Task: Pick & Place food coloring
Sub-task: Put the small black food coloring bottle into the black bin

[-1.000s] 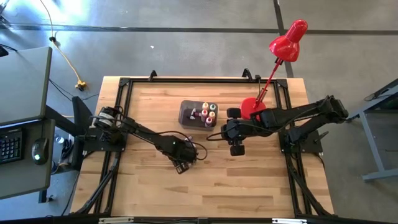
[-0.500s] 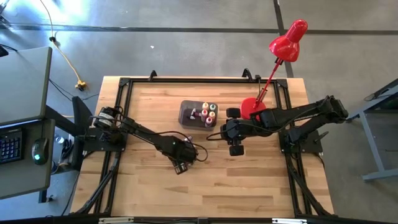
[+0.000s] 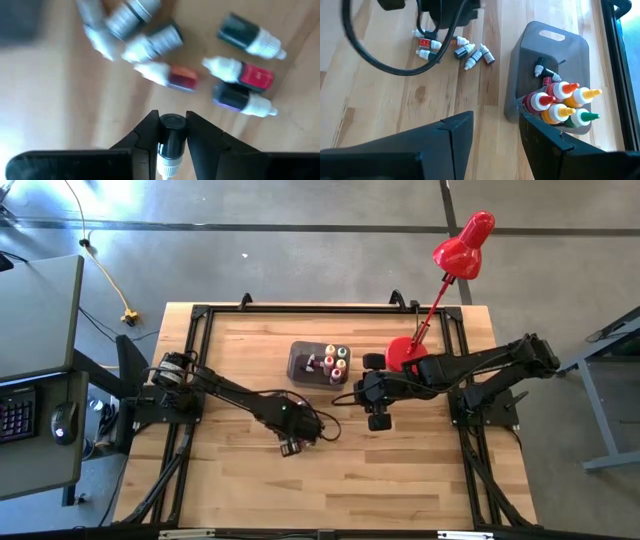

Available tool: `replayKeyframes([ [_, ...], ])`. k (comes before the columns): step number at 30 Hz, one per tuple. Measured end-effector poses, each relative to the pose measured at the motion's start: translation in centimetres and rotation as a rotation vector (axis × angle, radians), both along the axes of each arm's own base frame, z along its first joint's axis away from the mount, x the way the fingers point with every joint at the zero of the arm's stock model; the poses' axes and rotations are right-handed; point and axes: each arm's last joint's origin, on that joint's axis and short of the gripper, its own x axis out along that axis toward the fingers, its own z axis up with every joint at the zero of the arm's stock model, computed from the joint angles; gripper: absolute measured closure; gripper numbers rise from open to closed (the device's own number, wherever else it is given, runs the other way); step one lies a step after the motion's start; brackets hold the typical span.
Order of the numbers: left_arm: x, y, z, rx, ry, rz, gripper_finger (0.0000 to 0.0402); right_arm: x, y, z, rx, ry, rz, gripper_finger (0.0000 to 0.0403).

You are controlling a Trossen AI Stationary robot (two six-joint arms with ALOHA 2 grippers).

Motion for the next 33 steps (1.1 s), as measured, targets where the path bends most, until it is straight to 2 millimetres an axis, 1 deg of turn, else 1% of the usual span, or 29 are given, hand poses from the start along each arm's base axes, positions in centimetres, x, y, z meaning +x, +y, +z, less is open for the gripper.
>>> replayKeyframes([
  [2,0.5,0.7,1.3,0.062,-0.009,-0.001,0.0322,0.0,0.0,0.0,0.000,0.000,0.000,0.0249],
  [4,1.1,1.9,2.4,0.117,-0.034,0.033,0.0322,0.0,0.0,0.0,0.000,0.000,0.000,0.0249],
  [9,2.7,6.0,4.6,0.259,-0.101,0.060,0.0321,-0.1,0.0,0.0,-0.001,0.007,0.000,0.0249],
  [11,3.2,7.7,5.3,0.274,-0.114,0.047,0.0321,-0.1,0.0,-0.1,-0.001,0.013,-0.002,0.0249],
  [13,3.7,9.3,5.5,0.274,-0.134,0.035,0.0321,-0.2,0.0,-0.2,0.000,0.024,-0.006,0.0249],
  [17,4.0,12.7,5.6,0.239,-0.153,0.044,0.0321,-0.3,0.0,-0.2,-0.002,0.035,-0.005,0.0249],
  [19,4.1,14.2,5.3,0.212,-0.152,0.062,0.0321,-0.3,-0.1,-0.3,-0.003,0.040,-0.005,0.0249],
  [23,4.1,16.7,5.1,0.123,-0.177,0.114,0.0321,-0.4,-0.1,-0.3,-0.008,0.052,-0.001,0.0249],
  [26,4.2,18.0,4.4,0.044,-0.187,0.146,0.0321,-0.6,-0.1,-0.4,-0.011,0.071,-0.003,0.0249],
  [29,4.4,19.0,3.5,0.032,-0.173,0.179,0.0321,-0.8,-0.2,-0.6,-0.016,0.104,-0.005,0.0249],
  [31,4.3,19.6,2.7,0.004,-0.143,0.193,0.0321,-0.9,-0.2,-0.6,-0.018,0.116,-0.005,0.0249],
  [33,4.7,20.0,1.7,-0.034,-0.145,0.197,0.0321,-0.9,-0.2,-0.7,-0.018,0.117,-0.005,0.0249],
])
